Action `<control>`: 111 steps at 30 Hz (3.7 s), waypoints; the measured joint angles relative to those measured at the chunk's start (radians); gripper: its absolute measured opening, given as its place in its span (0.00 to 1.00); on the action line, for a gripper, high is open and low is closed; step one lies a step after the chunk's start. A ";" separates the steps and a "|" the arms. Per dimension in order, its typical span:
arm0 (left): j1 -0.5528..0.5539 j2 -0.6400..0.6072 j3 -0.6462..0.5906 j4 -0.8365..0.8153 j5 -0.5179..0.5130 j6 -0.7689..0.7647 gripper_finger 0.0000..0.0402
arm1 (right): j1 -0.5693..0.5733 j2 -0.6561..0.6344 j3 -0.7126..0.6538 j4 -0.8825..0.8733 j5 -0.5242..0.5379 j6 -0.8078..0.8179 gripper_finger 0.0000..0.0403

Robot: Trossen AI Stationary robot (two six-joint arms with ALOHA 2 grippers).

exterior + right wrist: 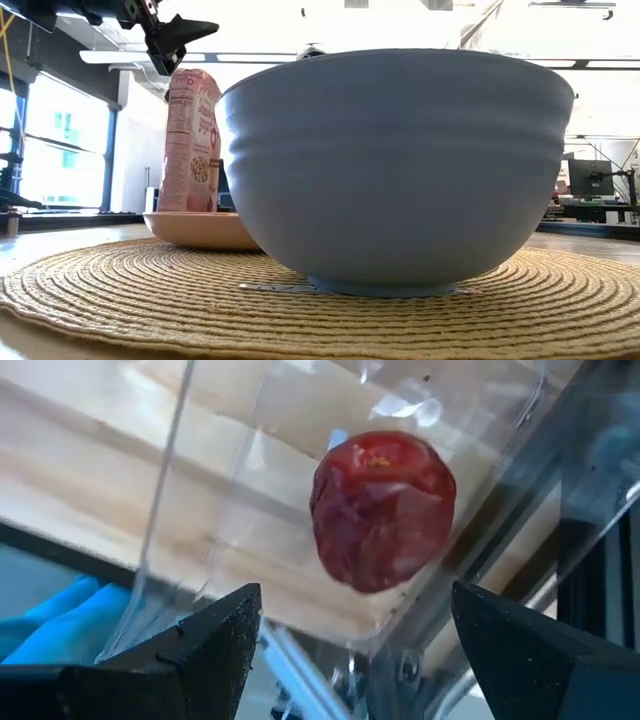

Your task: Arrange a breakfast setting

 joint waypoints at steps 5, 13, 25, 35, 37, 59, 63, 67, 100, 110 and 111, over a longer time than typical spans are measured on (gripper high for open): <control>0.000 0.000 0.000 0.000 0.002 0.000 0.66 | 0.000 0.066 0.000 -0.002 0.000 0.000 0.76; 0.000 0.000 0.000 0.000 0.029 -0.008 0.66 | 0.000 0.146 0.000 -0.001 -0.019 0.000 0.76; 0.000 0.000 0.000 0.001 0.030 -0.010 0.66 | 0.025 0.238 0.001 0.014 -0.044 0.050 0.76; 0.000 0.000 0.000 0.002 0.030 -0.036 0.66 | 0.024 0.294 0.004 0.028 -0.041 0.051 0.76; 0.000 0.000 0.000 0.002 0.030 -0.037 0.66 | 0.021 0.299 0.004 0.041 -0.041 0.057 0.76; 0.000 0.000 0.000 0.003 0.030 -0.036 0.66 | 0.011 0.319 0.004 0.047 -0.072 0.098 0.61; 0.000 0.000 0.000 0.003 0.030 -0.035 0.66 | 0.012 0.327 0.046 0.003 -0.083 0.096 0.61; 0.000 0.000 0.000 0.003 0.030 -0.035 0.66 | 0.012 0.325 0.110 -0.050 -0.075 0.088 0.61; 0.000 0.000 0.000 0.004 0.030 -0.036 0.66 | -0.207 0.183 0.472 -0.433 0.595 -0.258 0.61; 0.000 0.000 0.000 0.003 0.029 -0.036 0.66 | -0.363 0.137 0.472 -0.406 0.640 -0.566 0.61; 0.000 0.000 0.000 0.003 0.029 -0.036 0.66 | -0.373 0.137 0.472 -0.405 0.640 -0.584 0.61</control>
